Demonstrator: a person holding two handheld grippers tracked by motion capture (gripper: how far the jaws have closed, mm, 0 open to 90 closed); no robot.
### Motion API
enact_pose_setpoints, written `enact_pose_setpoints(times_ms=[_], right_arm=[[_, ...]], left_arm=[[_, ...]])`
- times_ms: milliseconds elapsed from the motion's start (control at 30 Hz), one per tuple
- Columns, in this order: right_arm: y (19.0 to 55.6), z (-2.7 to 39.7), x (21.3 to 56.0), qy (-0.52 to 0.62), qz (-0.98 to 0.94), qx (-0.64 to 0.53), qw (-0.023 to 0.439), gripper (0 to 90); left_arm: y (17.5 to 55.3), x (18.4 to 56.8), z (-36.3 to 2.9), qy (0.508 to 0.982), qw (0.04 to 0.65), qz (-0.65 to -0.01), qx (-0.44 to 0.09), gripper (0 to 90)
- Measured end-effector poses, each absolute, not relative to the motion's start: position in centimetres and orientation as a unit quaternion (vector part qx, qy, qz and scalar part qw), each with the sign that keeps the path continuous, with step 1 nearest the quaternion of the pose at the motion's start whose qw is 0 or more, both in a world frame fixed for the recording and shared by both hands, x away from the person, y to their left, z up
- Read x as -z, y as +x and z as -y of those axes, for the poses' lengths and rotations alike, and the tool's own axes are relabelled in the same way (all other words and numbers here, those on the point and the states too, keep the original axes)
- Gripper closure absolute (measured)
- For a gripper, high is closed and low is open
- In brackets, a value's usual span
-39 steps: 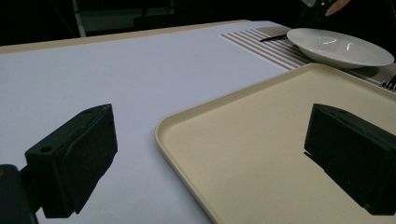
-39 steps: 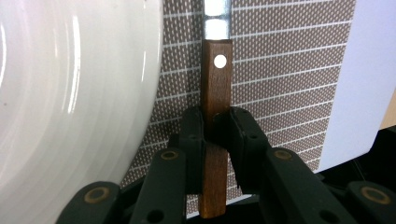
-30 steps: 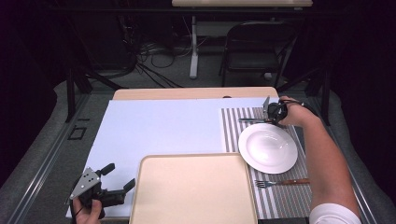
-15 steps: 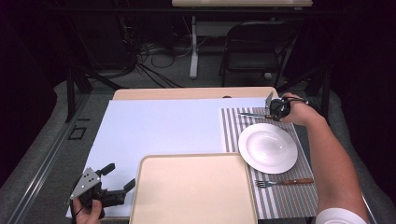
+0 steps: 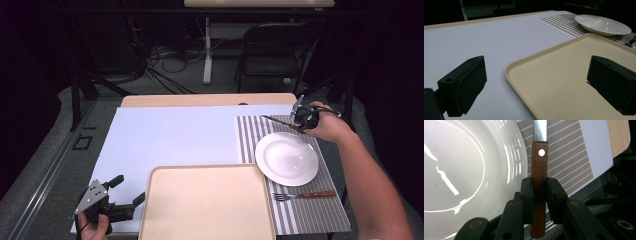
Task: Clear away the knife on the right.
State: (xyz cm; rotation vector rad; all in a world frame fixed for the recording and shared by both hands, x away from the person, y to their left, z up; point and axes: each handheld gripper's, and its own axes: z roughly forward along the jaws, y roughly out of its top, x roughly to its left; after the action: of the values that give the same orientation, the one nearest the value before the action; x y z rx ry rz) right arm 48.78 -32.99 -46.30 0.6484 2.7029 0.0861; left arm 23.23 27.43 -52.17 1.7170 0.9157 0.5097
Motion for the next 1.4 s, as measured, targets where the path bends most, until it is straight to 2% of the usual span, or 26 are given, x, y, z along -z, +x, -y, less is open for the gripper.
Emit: enact_pose_setpoints(times_ms=[67,467,867,1167,1233,1267,1367,1400], right_arm=[[48.3,33.0,46.1,0.242,-0.955,-0.019,0.170,76.6],[45.3,32.4,45.6,0.336,-0.920,-0.046,0.196,76.5],[41.6,33.0,44.6,0.407,-0.897,-0.075,0.156,76.6],[39.1,33.7,44.7,0.436,-0.884,-0.068,0.156,76.6],[38.4,33.6,45.3,0.449,-0.874,-0.096,0.157,76.5],[38.1,33.5,44.6,0.441,-0.884,-0.048,0.144,76.5],[37.0,33.2,45.8,0.441,-0.876,-0.107,0.162,76.5],[36.6,32.8,44.9,0.442,-0.884,-0.049,0.147,76.5]], left_arm=[[23.2,52.2,-27.5,0.719,0.539,-0.384,-0.210,2.6],[22.9,52.0,-27.5,0.716,0.548,-0.382,-0.203,2.6],[22.7,52.0,-27.4,0.719,0.544,-0.383,-0.203,2.6],[22.9,52.2,-27.4,0.722,0.544,-0.381,-0.197,2.6],[23.0,52.1,-27.4,0.722,0.544,-0.381,-0.194,2.6],[23.1,52.2,-27.4,0.721,0.545,-0.381,-0.192,2.6],[23.3,52.2,-27.4,0.720,0.547,-0.384,-0.188,2.6],[23.4,52.2,-27.4,0.720,0.547,-0.383,-0.189,2.6]])
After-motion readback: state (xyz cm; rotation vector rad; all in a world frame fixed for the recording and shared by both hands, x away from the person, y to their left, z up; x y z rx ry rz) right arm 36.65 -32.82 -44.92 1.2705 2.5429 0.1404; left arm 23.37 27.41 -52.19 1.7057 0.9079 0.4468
